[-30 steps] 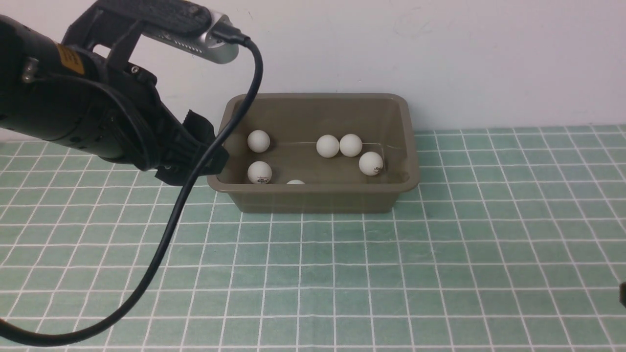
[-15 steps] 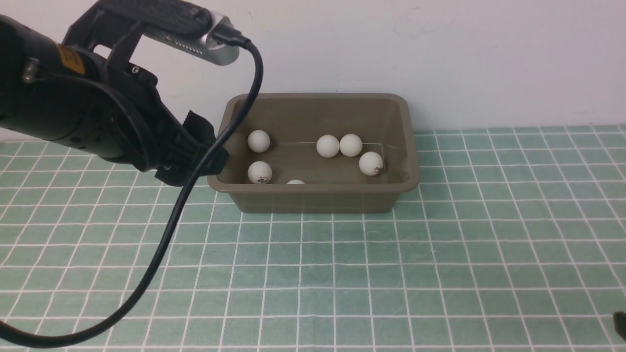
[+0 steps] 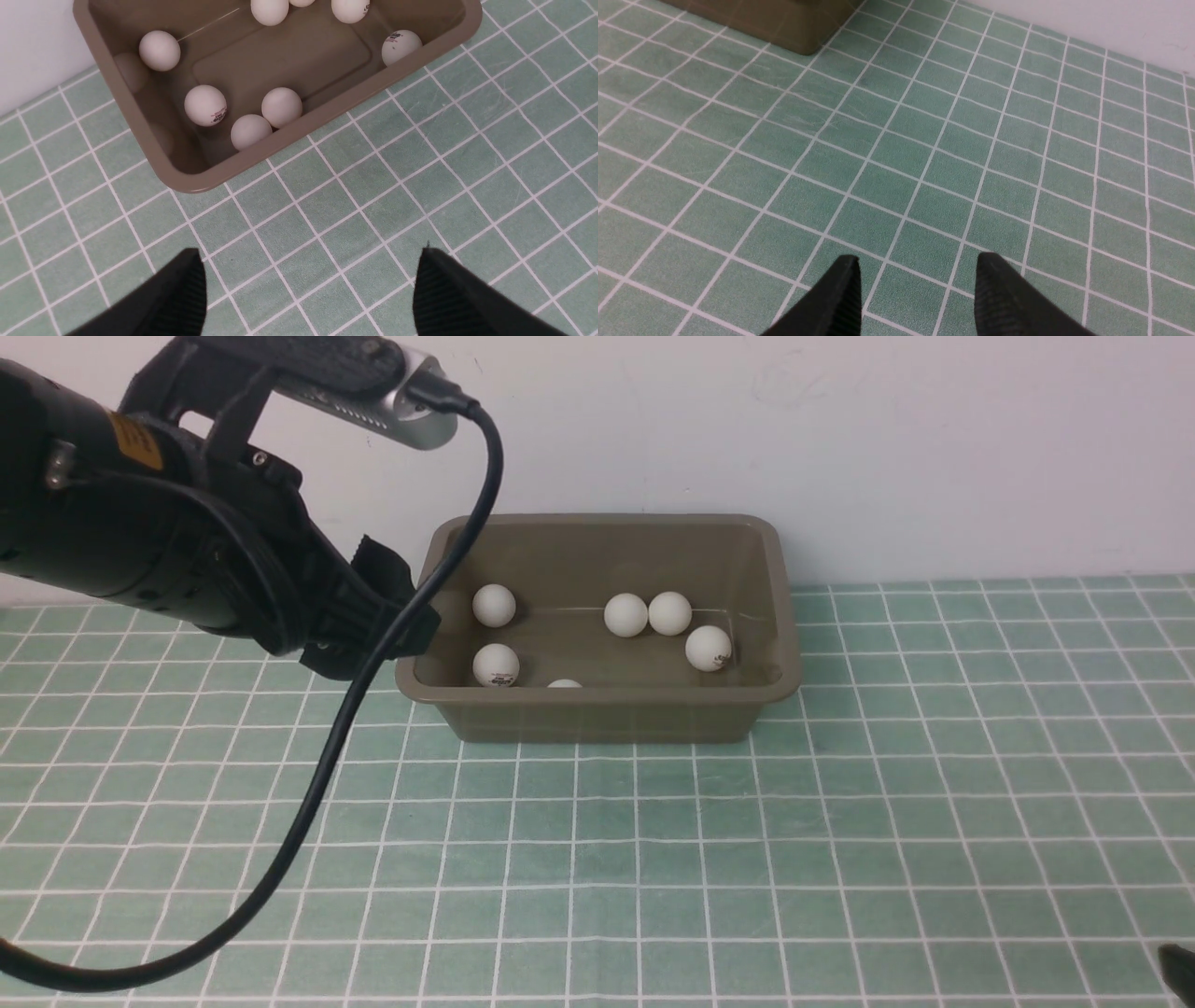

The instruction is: Put the table tennis balls in the box on the green coffee tablecloth.

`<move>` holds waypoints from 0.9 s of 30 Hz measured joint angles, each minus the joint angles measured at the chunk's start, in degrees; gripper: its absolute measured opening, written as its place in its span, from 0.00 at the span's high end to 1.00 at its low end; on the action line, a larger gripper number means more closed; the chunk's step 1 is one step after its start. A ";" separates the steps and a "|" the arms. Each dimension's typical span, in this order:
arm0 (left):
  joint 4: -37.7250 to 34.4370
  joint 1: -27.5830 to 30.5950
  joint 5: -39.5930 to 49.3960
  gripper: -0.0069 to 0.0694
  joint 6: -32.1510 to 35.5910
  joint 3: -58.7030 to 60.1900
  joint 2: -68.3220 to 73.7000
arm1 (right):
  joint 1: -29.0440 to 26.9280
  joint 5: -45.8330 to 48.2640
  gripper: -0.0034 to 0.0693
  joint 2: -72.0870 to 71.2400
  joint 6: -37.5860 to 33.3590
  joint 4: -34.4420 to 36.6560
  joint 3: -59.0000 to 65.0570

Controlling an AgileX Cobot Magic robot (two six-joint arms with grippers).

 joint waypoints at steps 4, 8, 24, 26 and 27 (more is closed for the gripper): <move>0.00 0.00 -0.04 0.21 0.00 0.00 -0.01 | 0.00 0.00 0.52 0.00 0.00 0.00 0.00; 0.00 0.00 -0.04 0.21 0.00 0.00 0.01 | 0.00 0.00 0.52 0.00 0.00 0.00 0.00; -0.79 0.00 0.05 0.21 0.00 0.00 0.01 | -0.06 0.39 0.52 -8.47 0.00 7.81 0.00; -1.13 0.00 0.05 0.21 0.00 0.00 0.01 | -0.20 0.39 0.52 -9.99 0.00 10.05 0.00; -1.37 0.00 0.05 0.21 0.00 0.00 0.01 | -0.40 0.39 0.52 -11.06 0.00 10.15 0.00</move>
